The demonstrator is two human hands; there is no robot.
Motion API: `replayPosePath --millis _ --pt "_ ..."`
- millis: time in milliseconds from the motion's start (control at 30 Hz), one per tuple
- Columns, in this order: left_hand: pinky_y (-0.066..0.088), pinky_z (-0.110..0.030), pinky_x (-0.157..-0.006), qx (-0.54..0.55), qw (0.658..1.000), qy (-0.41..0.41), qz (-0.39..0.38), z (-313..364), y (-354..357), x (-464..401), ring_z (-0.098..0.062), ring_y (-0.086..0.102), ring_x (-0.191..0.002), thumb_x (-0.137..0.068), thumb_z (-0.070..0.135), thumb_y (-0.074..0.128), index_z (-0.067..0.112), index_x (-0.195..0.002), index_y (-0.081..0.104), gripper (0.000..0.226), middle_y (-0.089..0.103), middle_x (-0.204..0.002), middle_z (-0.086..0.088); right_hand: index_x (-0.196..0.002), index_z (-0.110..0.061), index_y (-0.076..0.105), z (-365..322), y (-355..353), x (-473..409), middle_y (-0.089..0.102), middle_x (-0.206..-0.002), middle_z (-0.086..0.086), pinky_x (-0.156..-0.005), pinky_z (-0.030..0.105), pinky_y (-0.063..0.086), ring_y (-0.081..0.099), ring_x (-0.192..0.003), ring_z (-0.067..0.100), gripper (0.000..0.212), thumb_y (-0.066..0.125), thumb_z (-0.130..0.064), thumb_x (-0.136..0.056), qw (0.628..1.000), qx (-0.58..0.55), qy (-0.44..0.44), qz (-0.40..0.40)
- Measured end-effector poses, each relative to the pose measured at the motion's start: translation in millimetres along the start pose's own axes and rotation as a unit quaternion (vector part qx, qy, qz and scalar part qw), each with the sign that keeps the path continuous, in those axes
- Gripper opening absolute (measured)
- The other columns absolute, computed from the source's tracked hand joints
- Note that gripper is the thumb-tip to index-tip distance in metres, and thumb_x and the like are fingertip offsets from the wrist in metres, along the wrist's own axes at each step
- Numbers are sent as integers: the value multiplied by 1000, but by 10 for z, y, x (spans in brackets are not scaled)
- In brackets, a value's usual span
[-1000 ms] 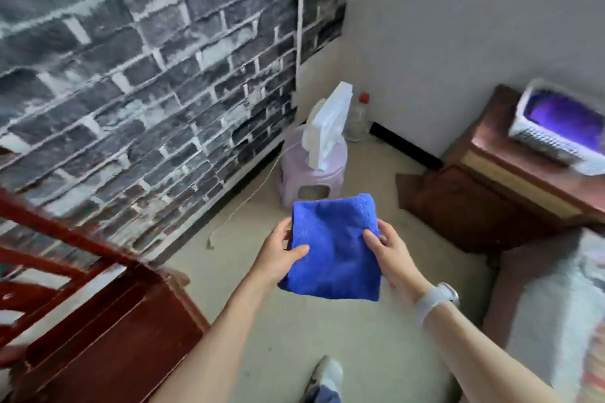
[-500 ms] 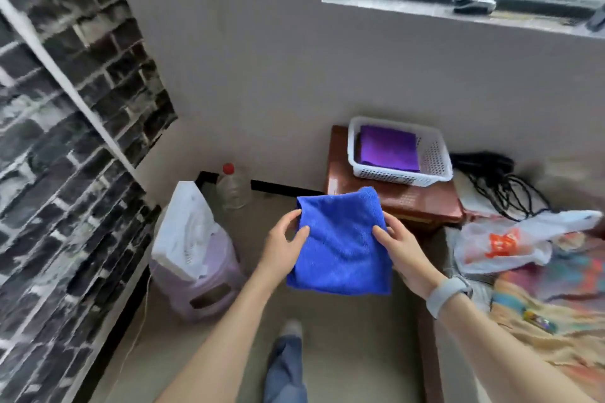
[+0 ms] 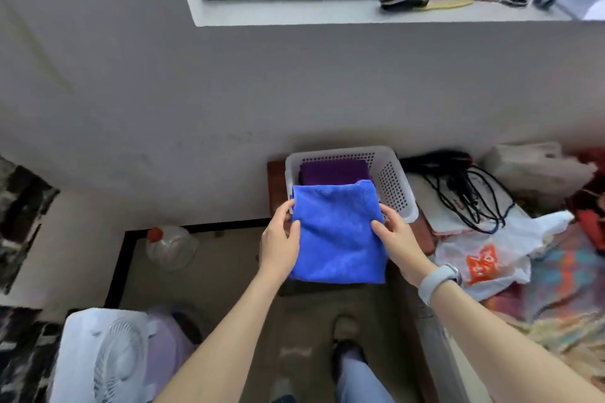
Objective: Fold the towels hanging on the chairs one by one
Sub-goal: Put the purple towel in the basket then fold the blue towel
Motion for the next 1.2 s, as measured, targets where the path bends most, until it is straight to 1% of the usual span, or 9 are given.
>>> replayPosePath --millis 200,333,467,567,633,700,867,1033,1200 --pt "42 -28 -78 27 996 -62 57 19 469 -813 -15 54 -97 -95 20 43 27 -131 42 36 54 -113 7 -122 -23 46 -34 -222 -1109 55 -118 0 -77 21 47 55 -103 14 30 42 -11 -95 999 47 -20 15" --pt "44 -31 -85 59 987 -107 106 -94 716 -1215 -16 54 -95 -94 16 45 20 -133 41 39 57 -118 1 -130 -20 44 77 -270 -1695 54 -124 -2 -88 25 47 54 -112 14 36 41 -13 -95 998 65 -22 -7" --pt "41 -35 -93 -78 972 -172 140 -240 842 -1429 -23 49 -116 -94 12 41 13 -136 36 42 50 -132 -6 -133 -17 42 229 -354 -2071 49 -131 5 -100 41 42 47 -121 22 42 43 -11 -92 971 237 -11 26" --pt "40 -42 -99 -244 955 -48 163 6 903 -1465 -28 44 -124 -88 3 49 9 -130 47 42 48 -134 -11 -129 -9 48 9 -241 -2079 50 -129 16 -102 52 39 46 -120 33 44 50 -4 -85 886 434 -152 60" --pt "41 -46 -100 -319 937 79 119 153 1133 -1555 -33 48 -124 -80 -3 58 5 -126 52 47 53 -132 -16 -123 -5 53 -68 6 -2061 53 -128 23 -105 59 32 48 -121 41 52 58 5 -72 820 508 -262 29" --pt "37 -46 -102 -372 916 141 58 173 1380 -1700 -33 47 -126 -82 3 53 4 -127 51 45 52 -133 -16 -125 -6 53 34 192 -2161 50 -133 24 -104 55 23 44 -125 43 57 63 2 -69 772 566 -288 -3" --pt "26 -43 -105 -482 868 108 -44 -171 1640 -1948 -28 40 -131 -87 35 30 7 -134 43 56 46 -140 -12 -136 -12 39 471 285 -2405 36 -144 21 -110 48 21 27 -136 37 55 35 -35 -87 749 614 -240 -63" --pt "13 -40 -115 -468 875 123 -27 -460 1606 -1833 -23 8 -141 -90 46 31 16 -145 11 65 15 -152 -6 -142 -17 24 690 294 -2380 16 -150 13 -114 40 0 6 -140 31 60 34 -41 -88 752 594 -272 -86" --pt "14 -48 -109 -473 874 106 -30 -544 1620 -1888 -26 9 -141 -90 47 31 17 -144 8 66 11 -151 -6 -144 -20 10 757 308 -2416 10 -151 11 -115 41 -2 -11 -142 25 63 32 -41 -89 765 586 -252 -93"
Point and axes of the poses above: each hand's wrist, its own x-axis away from the middle knuckle, its own y-axis out of the palm, z = x × y, the point moved 9 cm from there along -x, towards the middle knuckle
